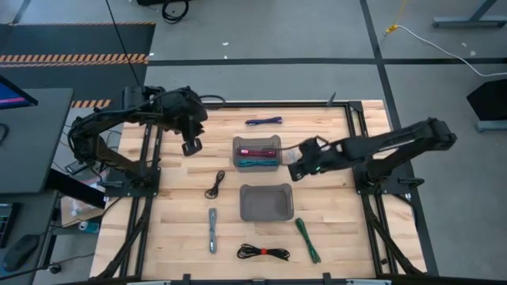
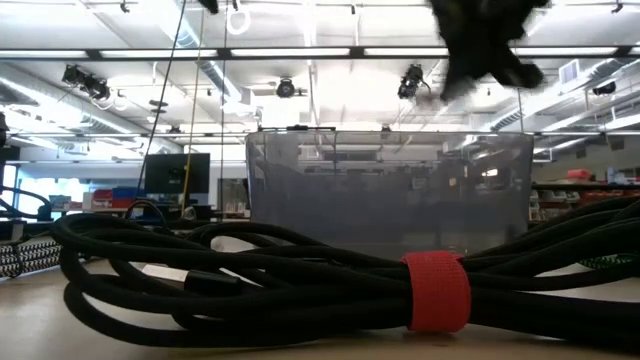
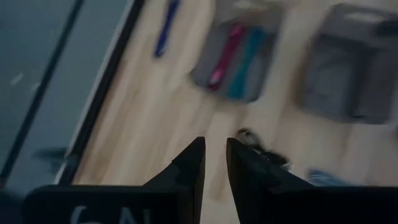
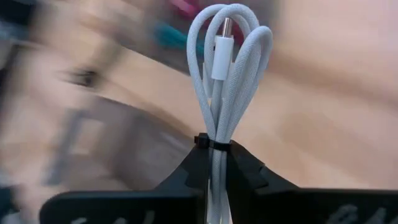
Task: Pick and place USB-C Cables
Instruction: Put the white charger cable into the bottom black transparent bin
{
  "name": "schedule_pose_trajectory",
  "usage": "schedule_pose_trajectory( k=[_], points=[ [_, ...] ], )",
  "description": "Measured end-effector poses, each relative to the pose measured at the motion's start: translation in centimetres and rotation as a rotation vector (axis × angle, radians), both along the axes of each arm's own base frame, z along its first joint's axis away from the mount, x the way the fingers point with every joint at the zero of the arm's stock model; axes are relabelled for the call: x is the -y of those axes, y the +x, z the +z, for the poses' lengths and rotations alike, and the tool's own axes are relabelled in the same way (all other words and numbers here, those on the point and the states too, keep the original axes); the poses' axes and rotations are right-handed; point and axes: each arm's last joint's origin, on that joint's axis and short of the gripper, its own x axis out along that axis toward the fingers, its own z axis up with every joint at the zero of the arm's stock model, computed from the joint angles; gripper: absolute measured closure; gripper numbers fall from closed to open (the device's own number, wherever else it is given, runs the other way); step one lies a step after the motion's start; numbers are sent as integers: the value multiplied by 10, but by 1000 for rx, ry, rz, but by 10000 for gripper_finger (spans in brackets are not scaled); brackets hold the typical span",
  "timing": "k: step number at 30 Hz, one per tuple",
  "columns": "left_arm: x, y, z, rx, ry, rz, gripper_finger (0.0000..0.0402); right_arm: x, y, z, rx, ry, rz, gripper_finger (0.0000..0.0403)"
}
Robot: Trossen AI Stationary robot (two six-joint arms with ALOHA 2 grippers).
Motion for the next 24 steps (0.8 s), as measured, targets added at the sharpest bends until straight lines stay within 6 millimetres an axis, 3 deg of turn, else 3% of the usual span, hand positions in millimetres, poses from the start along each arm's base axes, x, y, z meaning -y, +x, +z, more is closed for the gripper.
schedule_pose_trajectory(
  k=[5,9,17,24],
  points=[
    [3,10,6,122,-54,-162,328,-1,1,60,323,-155,233,370],
    [5,19,11,223,-102,-274,328,-6,2,89,555,-242,371,370],
    [11,48,11,352,-178,-457,324,-14,8,87,574,-257,432,370],
    [16,81,-5,345,-187,-502,270,-18,19,79,562,-237,454,370]
  ],
)
